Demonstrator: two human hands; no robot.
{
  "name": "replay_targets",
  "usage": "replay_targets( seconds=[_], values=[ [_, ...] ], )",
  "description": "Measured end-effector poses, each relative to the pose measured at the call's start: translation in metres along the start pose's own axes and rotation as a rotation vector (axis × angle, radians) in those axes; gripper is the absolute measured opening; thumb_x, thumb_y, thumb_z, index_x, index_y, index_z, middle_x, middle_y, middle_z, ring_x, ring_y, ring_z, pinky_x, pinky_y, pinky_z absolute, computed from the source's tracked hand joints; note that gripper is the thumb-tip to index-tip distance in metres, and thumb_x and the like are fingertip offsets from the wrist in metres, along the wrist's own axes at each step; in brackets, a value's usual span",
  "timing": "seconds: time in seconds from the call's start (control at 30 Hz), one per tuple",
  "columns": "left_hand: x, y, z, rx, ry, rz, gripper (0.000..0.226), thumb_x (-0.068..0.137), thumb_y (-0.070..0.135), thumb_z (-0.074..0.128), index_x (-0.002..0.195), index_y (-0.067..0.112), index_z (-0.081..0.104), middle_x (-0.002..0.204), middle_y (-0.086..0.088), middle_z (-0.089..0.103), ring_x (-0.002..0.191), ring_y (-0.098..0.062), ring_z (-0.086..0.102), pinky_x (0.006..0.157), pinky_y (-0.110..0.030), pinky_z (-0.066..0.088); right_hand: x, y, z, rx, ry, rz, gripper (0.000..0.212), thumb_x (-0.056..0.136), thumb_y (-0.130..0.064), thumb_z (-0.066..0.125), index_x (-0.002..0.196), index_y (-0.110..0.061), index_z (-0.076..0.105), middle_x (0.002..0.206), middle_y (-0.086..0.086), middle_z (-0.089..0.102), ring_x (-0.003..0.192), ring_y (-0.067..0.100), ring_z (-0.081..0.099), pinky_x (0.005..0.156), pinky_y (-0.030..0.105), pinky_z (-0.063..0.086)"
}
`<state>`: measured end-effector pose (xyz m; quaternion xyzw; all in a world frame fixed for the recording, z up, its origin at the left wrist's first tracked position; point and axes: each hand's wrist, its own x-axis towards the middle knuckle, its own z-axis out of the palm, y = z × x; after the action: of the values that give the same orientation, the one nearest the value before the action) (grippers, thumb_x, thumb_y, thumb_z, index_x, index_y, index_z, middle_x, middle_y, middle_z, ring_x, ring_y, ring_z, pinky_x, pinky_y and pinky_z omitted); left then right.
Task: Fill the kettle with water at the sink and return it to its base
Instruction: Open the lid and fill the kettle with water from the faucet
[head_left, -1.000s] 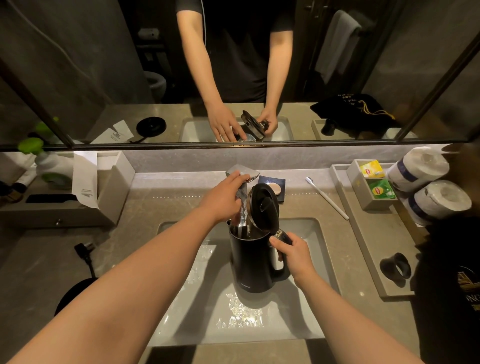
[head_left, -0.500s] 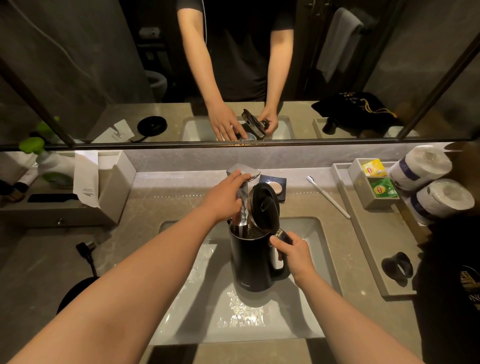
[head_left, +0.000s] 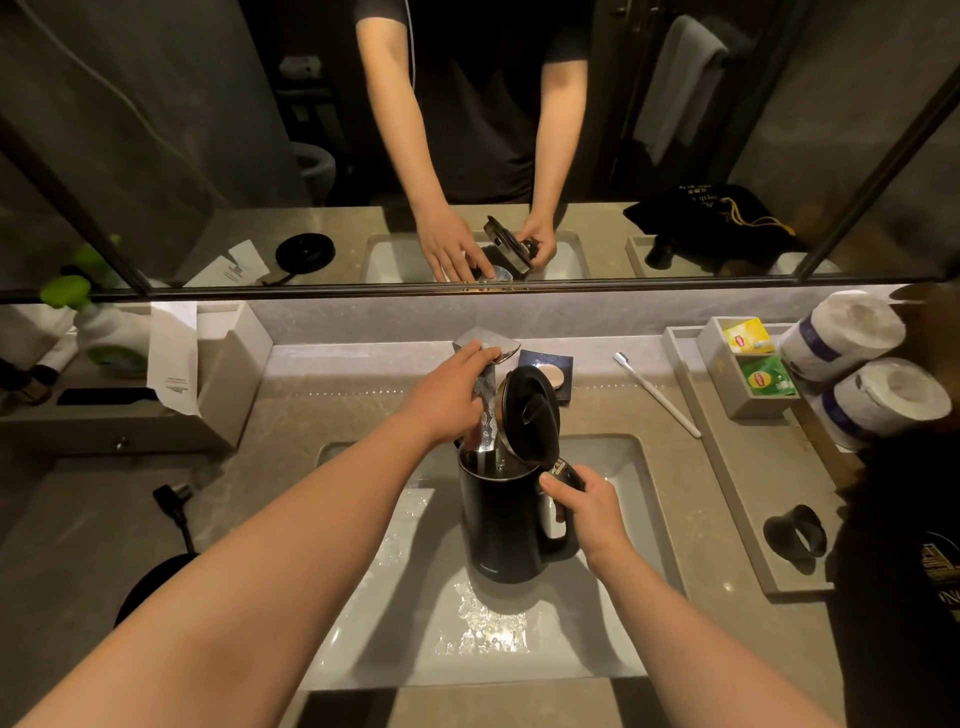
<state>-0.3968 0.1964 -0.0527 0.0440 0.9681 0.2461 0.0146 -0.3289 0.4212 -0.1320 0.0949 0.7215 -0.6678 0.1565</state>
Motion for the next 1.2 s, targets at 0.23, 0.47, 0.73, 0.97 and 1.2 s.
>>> replay_targets(
  seconds=[0.23, 0.47, 0.73, 0.97, 1.2],
  values=[
    [-0.0004, -0.0003, 0.0011, 0.019, 0.003, -0.009, 0.073, 0.083, 0.014, 0.057, 0.144, 0.037, 0.023, 0.157, 0.002, 0.018, 0.135, -0.024, 0.033, 0.097, -0.04, 0.041, -0.0015, 0.0021, 0.0006, 0.001, -0.009, -0.009, 0.011, 0.079, -0.029, 0.075, 0.078, -0.019, 0.071, 0.063, -0.008, 0.065, 0.065, 0.019, 0.057, 0.059, 0.03, 0.046],
    [-0.0008, -0.0002, 0.0011, 0.021, 0.0, -0.004, 0.074, 0.082, 0.013, 0.057, 0.143, 0.037, 0.023, 0.157, 0.002, 0.018, 0.135, -0.025, 0.033, 0.096, -0.041, 0.041, -0.0023, 0.0024, 0.0007, 0.004, -0.005, -0.004, 0.011, 0.079, -0.03, 0.074, 0.078, -0.02, 0.07, 0.062, -0.01, 0.066, 0.067, 0.02, 0.058, 0.061, 0.031, 0.046],
    [-0.0008, -0.0001, 0.0013, 0.021, -0.001, 0.004, 0.076, 0.081, 0.011, 0.057, 0.144, 0.036, 0.022, 0.157, 0.002, 0.017, 0.135, -0.025, 0.033, 0.095, -0.038, 0.041, -0.0025, 0.0043, 0.0024, -0.001, -0.003, -0.007, 0.014, 0.077, -0.033, 0.074, 0.077, -0.021, 0.068, 0.065, -0.008, 0.065, 0.068, 0.021, 0.057, 0.063, 0.033, 0.047],
    [-0.0012, -0.0002, 0.0022, 0.02, -0.005, 0.005, 0.076, 0.082, 0.011, 0.057, 0.145, 0.034, 0.022, 0.158, 0.002, 0.016, 0.137, -0.025, 0.03, 0.099, -0.038, 0.038, -0.0032, 0.0055, 0.0027, 0.008, -0.008, -0.006, 0.019, 0.073, -0.034, 0.075, 0.076, -0.016, 0.069, 0.058, -0.008, 0.062, 0.06, 0.02, 0.052, 0.056, 0.03, 0.045],
    [-0.0009, -0.0014, 0.0029, 0.034, -0.009, -0.003, 0.077, 0.082, 0.012, 0.057, 0.145, 0.036, 0.02, 0.158, 0.002, 0.015, 0.137, -0.024, 0.03, 0.098, -0.039, 0.04, -0.0018, 0.0066, 0.0005, 0.013, -0.004, -0.001, 0.027, 0.069, -0.037, 0.076, 0.078, -0.012, 0.068, 0.058, -0.005, 0.061, 0.058, 0.02, 0.051, 0.056, 0.032, 0.045]
  ],
)
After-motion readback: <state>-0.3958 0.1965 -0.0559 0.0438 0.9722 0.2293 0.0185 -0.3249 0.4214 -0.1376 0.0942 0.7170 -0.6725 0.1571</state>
